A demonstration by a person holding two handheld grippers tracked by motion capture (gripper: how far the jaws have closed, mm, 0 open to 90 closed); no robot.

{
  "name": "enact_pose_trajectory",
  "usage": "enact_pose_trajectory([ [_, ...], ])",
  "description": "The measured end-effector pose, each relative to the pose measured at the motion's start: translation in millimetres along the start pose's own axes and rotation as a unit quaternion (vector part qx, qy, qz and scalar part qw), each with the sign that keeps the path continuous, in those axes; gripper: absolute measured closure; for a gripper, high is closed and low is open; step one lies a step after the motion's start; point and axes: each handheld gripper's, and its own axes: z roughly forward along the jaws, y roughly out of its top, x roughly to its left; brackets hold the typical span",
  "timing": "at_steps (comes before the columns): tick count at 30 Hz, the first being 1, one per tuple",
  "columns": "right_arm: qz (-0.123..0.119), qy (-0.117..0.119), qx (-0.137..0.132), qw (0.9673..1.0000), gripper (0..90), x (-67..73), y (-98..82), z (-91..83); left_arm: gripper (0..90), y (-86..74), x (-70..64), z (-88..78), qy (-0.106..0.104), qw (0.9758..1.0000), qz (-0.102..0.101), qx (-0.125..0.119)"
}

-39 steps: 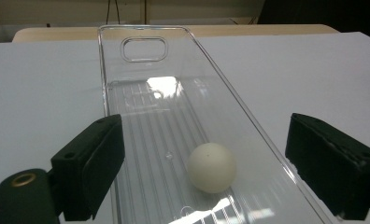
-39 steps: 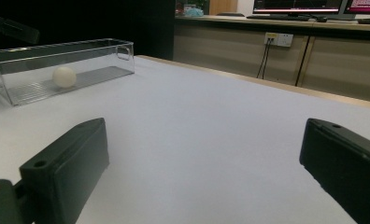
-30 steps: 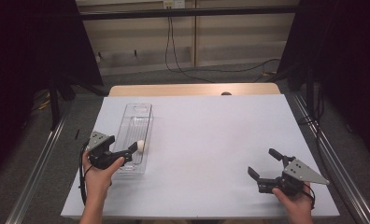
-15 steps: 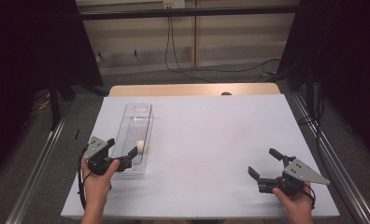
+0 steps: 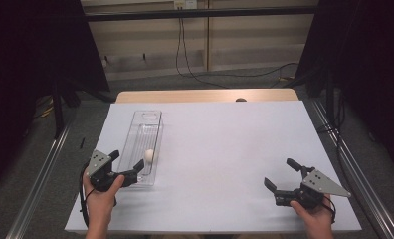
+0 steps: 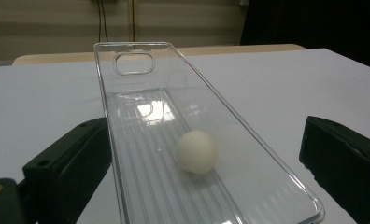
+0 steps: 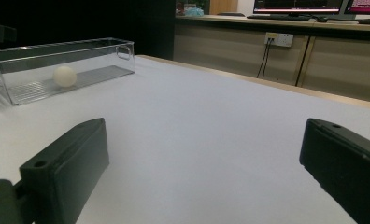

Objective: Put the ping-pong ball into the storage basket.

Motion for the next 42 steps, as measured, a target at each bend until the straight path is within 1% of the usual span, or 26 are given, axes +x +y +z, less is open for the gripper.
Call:
enact_pose_trajectory([
  [3,-0.001,0.003,0.000,1.0000,0.8,0.6,0.2,0.3,2.6,-0.7,1.1,-0.6,-0.008,1.0000,-0.002,-0.005],
  [4,-0.002,0.004,0.000,1.0000,0.8,0.6,0.2,0.3,2.6,-0.4,0.6,-1.6,0.000,1.0000,-0.001,-0.004],
  [6,-0.003,0.004,0.000,1.0000,0.8,0.3,0.1,0.1,2.6,-0.4,0.7,-2.1,-0.003,1.0000,0.000,-0.007],
  [10,-0.002,0.002,0.001,1.0000,0.8,0.2,0.0,0.1,2.6,-1.9,0.0,-3.3,0.000,1.0000,0.001,-0.007],
  [11,-0.003,0.003,0.001,1.0000,0.8,0.3,0.1,0.1,2.6,-2.3,0.8,-3.9,-0.001,1.0000,0.006,-0.004],
  [12,-0.003,0.003,0.000,1.0000,0.8,0.3,0.1,0.2,2.6,-3.0,0.3,-3.7,-0.001,1.0000,0.003,-0.008],
  [15,-0.003,0.002,0.000,1.0000,0.8,0.4,0.2,-0.3,2.7,-5.1,-0.8,-4.3,0.001,0.9999,0.004,-0.011],
  [16,-0.003,0.003,0.000,1.0000,0.8,0.4,0.2,-0.4,2.7,-5.5,0.1,-4.6,0.000,0.9999,0.008,-0.007],
  [18,-0.003,0.003,0.000,1.0000,0.8,0.3,0.2,-0.3,2.7,-6.2,-0.2,-5.1,0.002,0.9999,0.005,-0.011],
  [19,-0.005,0.003,-0.001,1.0000,0.8,0.3,0.2,0.0,2.7,-6.5,-0.5,-5.2,-0.002,0.9999,0.003,-0.014],
  [20,-0.005,0.004,-0.001,1.0000,0.8,0.5,0.3,0.0,2.6,-6.6,0.0,-5.9,0.001,0.9999,0.010,-0.011],
  [23,-0.006,0.007,-0.002,1.0000,0.8,0.5,0.2,0.4,2.6,-7.1,0.5,-6.7,0.002,0.9998,0.015,-0.011],
  [24,-0.005,0.006,-0.002,1.0000,0.8,0.4,0.2,0.2,2.6,-7.5,0.7,-6.8,0.000,0.9998,0.015,-0.013],
  [25,-0.006,0.004,-0.002,1.0000,0.8,0.2,0.3,0.1,2.6,-7.7,-0.2,-6.6,0.004,0.9999,0.008,-0.014],
  [27,-0.006,0.003,-0.003,1.0000,0.8,-0.1,0.1,-0.1,2.6,-8.3,1.2,-7.5,0.003,0.9998,0.013,-0.014],
  [28,-0.006,0.003,-0.003,1.0000,0.8,0.0,0.1,-0.1,2.6,-8.4,0.7,-7.7,0.005,0.9998,0.008,-0.018],
  [29,-0.006,0.004,-0.002,1.0000,0.8,0.2,0.1,-0.3,2.6,-8.3,1.7,-8.6,0.005,0.9998,0.015,-0.015],
  [31,-0.004,0.004,-0.002,1.0000,0.8,0.8,0.1,0.0,2.6,-8.8,2.4,-10.3,0.005,0.9998,0.014,-0.015],
  [33,-0.005,0.004,-0.002,1.0000,0.8,1.0,0.5,-0.1,2.6,-10.0,2.2,-11.5,0.006,0.9998,0.013,-0.017],
  [34,-0.004,0.007,-0.001,1.0000,0.8,1.1,0.6,-0.4,2.6,-11.1,1.9,-11.6,0.006,0.9997,0.008,-0.023],
  [35,-0.004,0.007,-0.002,1.0000,0.8,1.2,0.6,-0.3,2.6,-11.8,3.1,-13.2,0.010,0.9997,0.015,-0.017],
  [37,-0.004,0.004,-0.002,1.0000,0.8,1.3,0.8,-0.2,2.6,-12.9,4.5,-14.4,0.010,0.9997,0.016,-0.016],
  [38,-0.003,0.006,-0.001,1.0000,0.8,1.4,1.2,-0.8,2.6,-13.1,5.1,-14.9,0.010,0.9997,0.015,-0.019],
  [39,-0.004,0.005,-0.002,1.0000,0.8,1.5,1.2,-0.5,2.6,-13.2,4.9,-14.8,0.009,0.9997,0.009,-0.023],
  [40,-0.005,0.005,-0.003,1.0000,0.8,1.5,0.9,0.1,2.6,-13.1,5.6,-14.9,0.008,0.9996,0.012,-0.022],
  [42,-0.004,0.007,0.000,1.0000,0.8,1.7,0.5,0.8,2.6,-13.3,5.7,-15.2,0.007,0.9996,0.010,-0.024],
])
